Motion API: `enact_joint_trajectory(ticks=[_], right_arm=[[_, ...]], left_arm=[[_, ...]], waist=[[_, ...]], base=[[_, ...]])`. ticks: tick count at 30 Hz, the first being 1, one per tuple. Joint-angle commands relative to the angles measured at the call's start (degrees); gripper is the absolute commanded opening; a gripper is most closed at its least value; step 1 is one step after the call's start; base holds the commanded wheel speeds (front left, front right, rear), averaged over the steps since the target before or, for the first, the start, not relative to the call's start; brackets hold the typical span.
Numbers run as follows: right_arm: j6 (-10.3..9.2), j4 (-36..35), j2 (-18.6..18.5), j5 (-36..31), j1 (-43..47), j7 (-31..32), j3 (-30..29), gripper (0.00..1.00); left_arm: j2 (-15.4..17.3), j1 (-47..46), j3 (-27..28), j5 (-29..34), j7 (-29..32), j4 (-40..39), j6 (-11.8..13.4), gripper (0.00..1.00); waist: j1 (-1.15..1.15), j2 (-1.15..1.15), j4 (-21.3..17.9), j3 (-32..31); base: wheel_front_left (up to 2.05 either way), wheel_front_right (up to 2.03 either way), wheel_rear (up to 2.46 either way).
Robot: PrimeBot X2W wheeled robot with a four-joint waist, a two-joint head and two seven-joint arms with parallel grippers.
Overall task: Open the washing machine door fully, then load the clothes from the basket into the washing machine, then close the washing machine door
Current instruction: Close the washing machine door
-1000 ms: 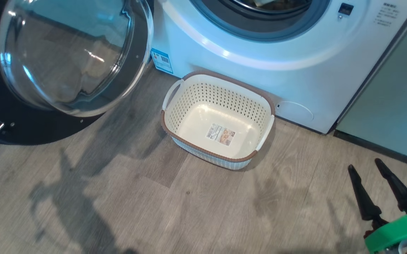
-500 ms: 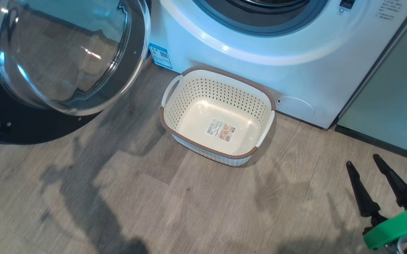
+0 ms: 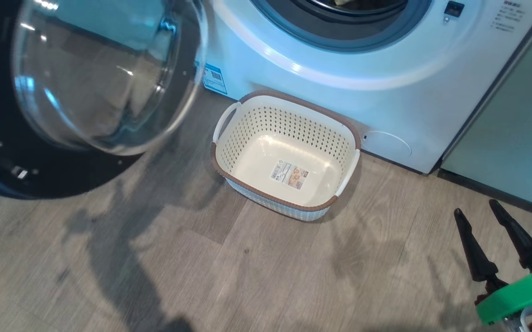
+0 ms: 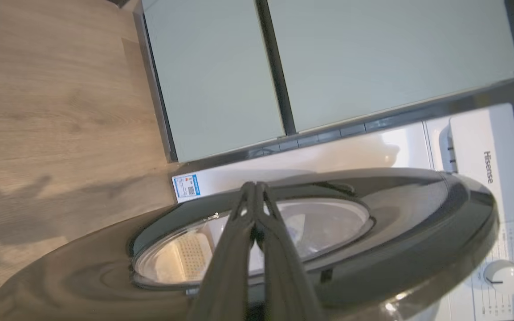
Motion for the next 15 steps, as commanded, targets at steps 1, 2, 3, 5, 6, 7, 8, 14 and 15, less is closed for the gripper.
enact_joint_trajectory(ticks=[1, 2, 3, 5, 6, 7, 8, 14, 15], right_arm=[[0.01, -1.4, -0.9, 0.3, -0.9, -0.4, 0.6, 1.00], [0.01, -1.4, -0.8, 0.3, -0.9, -0.4, 0.6, 1.00], [0.01, -1.3, -0.6, 0.3, -0.9, -0.4, 0.6, 1.00], [0.01, -1.2, -0.2, 0.3, -0.9, -0.4, 0.7, 1.00], [0.01, -1.1, 0.0, 0.3, -0.8, -0.4, 0.7, 1.00], [0.01, -1.0, 0.2, 0.3, -0.7, -0.4, 0.7, 1.00], [0.01, -1.0, 0.4, 0.3, -0.6, -0.4, 0.7, 1.00], [0.01, -0.7, 1.6, 0.3, 0.2, -0.4, 0.1, 1.00], [0.01, -0.6, 1.8, 0.3, 0.3, -0.4, 0.0, 1.00]], left_arm=[[2.0, -1.1, 0.1, 0.5, 1.2, -2.5, -0.4, 0.00], [1.6, -0.8, -0.2, 0.5, 1.6, -2.9, -0.5, 0.00], [1.2, -0.5, -0.4, 0.4, 2.0, -3.3, -0.5, 0.00], [0.5, 0.2, -1.2, 0.6, 3.0, -4.7, -0.5, 0.00], [0.0, 0.6, -1.6, 0.5, 3.5, -5.5, -0.5, 0.00], [-0.4, 1.1, -2.0, 0.4, 4.1, -6.3, -0.5, 0.00], [-0.8, 1.5, -2.3, 0.3, 4.8, -7.1, -0.5, 0.00], [-3.3, 2.9, -4.9, -0.5, 9.1, -12.3, -0.5, 0.00], [-3.7, 3.0, -5.3, -0.6, 9.7, -13.1, -0.5, 0.00]], waist=[[0.00, 0.00, 0.2, -0.4], [0.00, 0.00, 0.3, -0.7], [0.00, 0.00, 0.4, -1.0], [0.00, 0.00, 0.5, -1.6], [0.00, 0.00, 0.5, -2.0], [0.00, 0.00, 0.6, -2.4], [0.00, 0.00, 0.6, -2.7], [0.00, 0.00, 1.1, -4.6], [0.00, 0.00, 1.2, -4.9]], base=[[0.00, 0.00, 0.00], [0.00, 0.00, 0.00], [0.00, 0.00, 0.00], [0.00, 0.00, 0.00], [0.00, 0.00, 0.00], [0.00, 0.00, 0.00], [0.00, 0.00, 0.00], [0.00, 0.00, 0.00], [0.00, 0.00, 0.00]])
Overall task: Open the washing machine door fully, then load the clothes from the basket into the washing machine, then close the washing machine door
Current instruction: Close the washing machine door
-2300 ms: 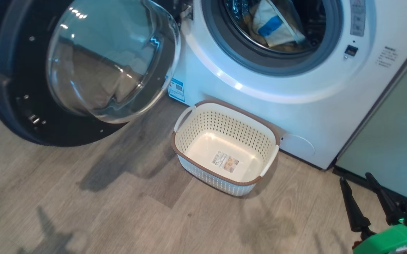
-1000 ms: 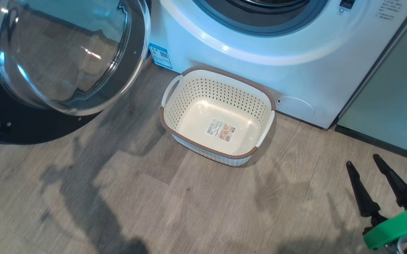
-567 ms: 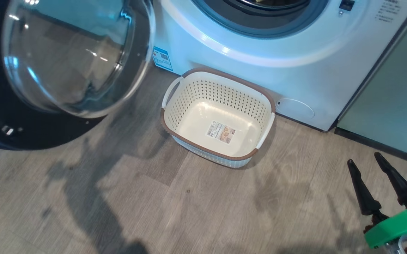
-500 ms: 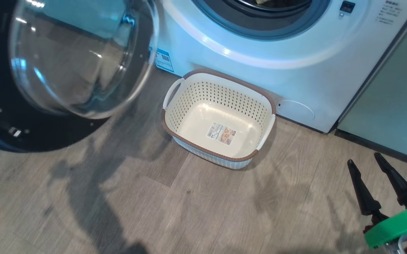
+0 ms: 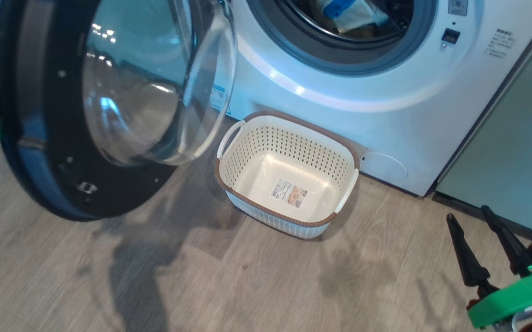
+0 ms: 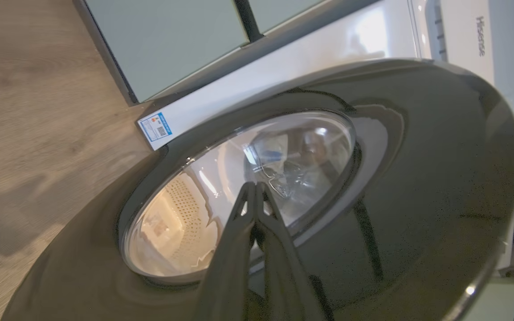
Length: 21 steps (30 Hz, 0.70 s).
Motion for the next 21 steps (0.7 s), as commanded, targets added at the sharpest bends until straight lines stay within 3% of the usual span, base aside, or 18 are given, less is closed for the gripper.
enact_joint_trajectory(ticks=[1, 13, 21], right_arm=[[0.01, -1.4, -0.5, 0.3, -0.4, -0.4, 0.4, 1.00], [0.01, -1.1, 1.9, 0.2, 1.4, -0.4, -1.1, 1.00], [0.01, -1.2, 2.6, 0.1, 1.9, -0.4, -1.6, 1.00]], left_arm=[[2.8, -1.2, 0.9, -0.5, 0.5, -2.3, -0.4, 0.00], [-3.9, 2.4, -4.6, -0.2, 4.9, -11.3, -0.3, 0.00], [-9.2, 6.1, -5.0, -1.7, 4.2, -17.1, 1.8, 0.00]], waist=[[0.00, 0.00, 0.2, -0.3], [0.00, 0.00, 0.3, -4.0], [0.00, 0.00, -1.2, -4.9]], base=[[0.00, 0.00, 0.00], [0.00, 0.00, 0.00], [0.00, 0.00, 0.00]])
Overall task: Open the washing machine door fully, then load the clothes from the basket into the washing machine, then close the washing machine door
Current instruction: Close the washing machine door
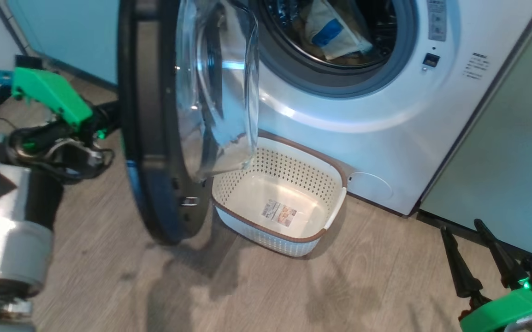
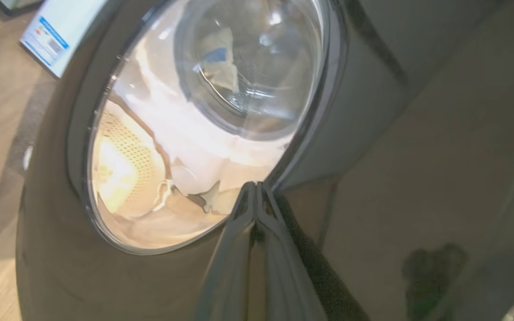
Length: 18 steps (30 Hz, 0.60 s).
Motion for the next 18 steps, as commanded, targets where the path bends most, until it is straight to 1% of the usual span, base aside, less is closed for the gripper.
enact_joint_trajectory(ticks=[1, 6, 10, 16, 17, 18], right_arm=[[0.01, -1.6, -0.6, 0.1, -0.8, -0.4, 0.3, 1.00], [0.01, -1.6, -0.5, 0.1, -0.6, -0.4, 0.0, 1.00], [0.01, -1.6, -0.2, -0.1, -0.7, -0.4, 0.0, 1.00], [0.01, -1.4, -0.1, -0.1, -0.6, -0.4, -0.4, 1.00], [0.01, -1.5, 0.0, -0.2, -0.4, -0.4, -0.6, 1.00], [0.01, -1.5, 0.0, -0.2, -0.2, -0.4, -0.8, 1.00]], left_arm=[[1.2, -1.7, 1.6, -0.6, -0.2, -3.2, 0.2, 0.00], [-1.1, 0.0, 1.4, -1.0, -1.1, -5.9, 0.8, 0.00], [-2.0, 0.8, 2.5, -0.9, -3.9, -6.4, 1.3, 0.00], [-2.9, 1.8, 3.4, -0.1, -7.9, -4.9, 1.1, 0.00], [-3.1, 2.0, 3.7, 0.0, -8.9, -4.2, 0.7, 0.00], [-3.2, 2.1, 3.8, 0.0, -9.3, -3.9, 0.6, 0.00]], waist=[[0.00, 0.00, -0.6, -0.3], [0.00, 0.00, -2.5, -0.8], [0.00, 0.00, -4.9, -1.0], [0.00, 0.00, -9.5, -1.4], [0.00, 0.00, -11.1, -1.5], [0.00, 0.00, -11.9, -1.6]], base=[[0.00, 0.00, 0.00], [0.00, 0.00, 0.00], [0.00, 0.00, 0.00], [0.00, 0.00, 0.00], [0.00, 0.00, 0.00], [0.00, 0.00, 0.00]])
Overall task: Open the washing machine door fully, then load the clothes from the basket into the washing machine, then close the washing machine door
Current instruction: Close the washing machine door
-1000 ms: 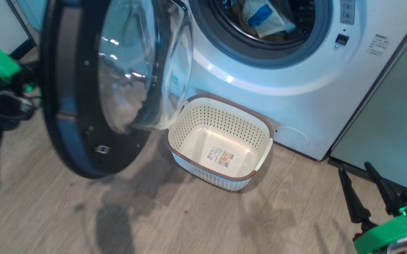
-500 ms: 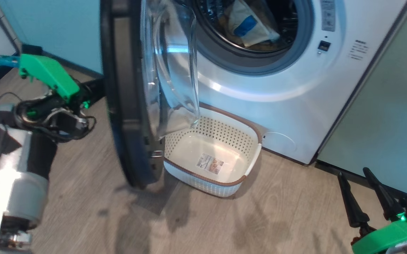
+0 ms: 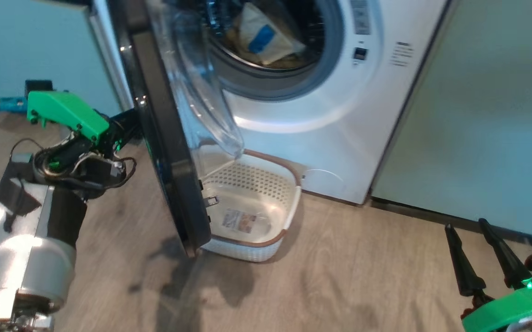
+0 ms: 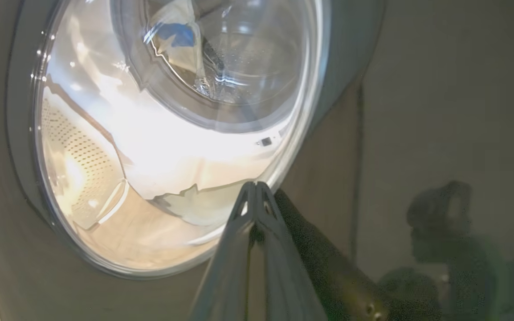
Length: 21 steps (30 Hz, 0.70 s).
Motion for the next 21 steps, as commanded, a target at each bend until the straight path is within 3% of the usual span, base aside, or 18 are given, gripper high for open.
enact_joint_trajectory(ticks=[1, 21], right_arm=[[0.01, -1.5, -0.5, -0.2, -0.3, -0.4, 0.5, 1.00], [0.01, -1.7, -0.7, -0.2, 0.3, -0.4, 0.4, 1.00]], left_arm=[[1.4, -2.0, 2.1, 0.1, -0.5, -1.7, -0.8, 0.00], [2.1, -1.6, 5.3, -1.3, -5.5, 3.8, -3.1, 0.00]], waist=[[0.00, 0.00, -2.8, -0.3], [0.00, 0.00, -20.1, -0.2]], base=[[0.00, 0.00, 0.00], [0.00, 0.00, 0.00]])
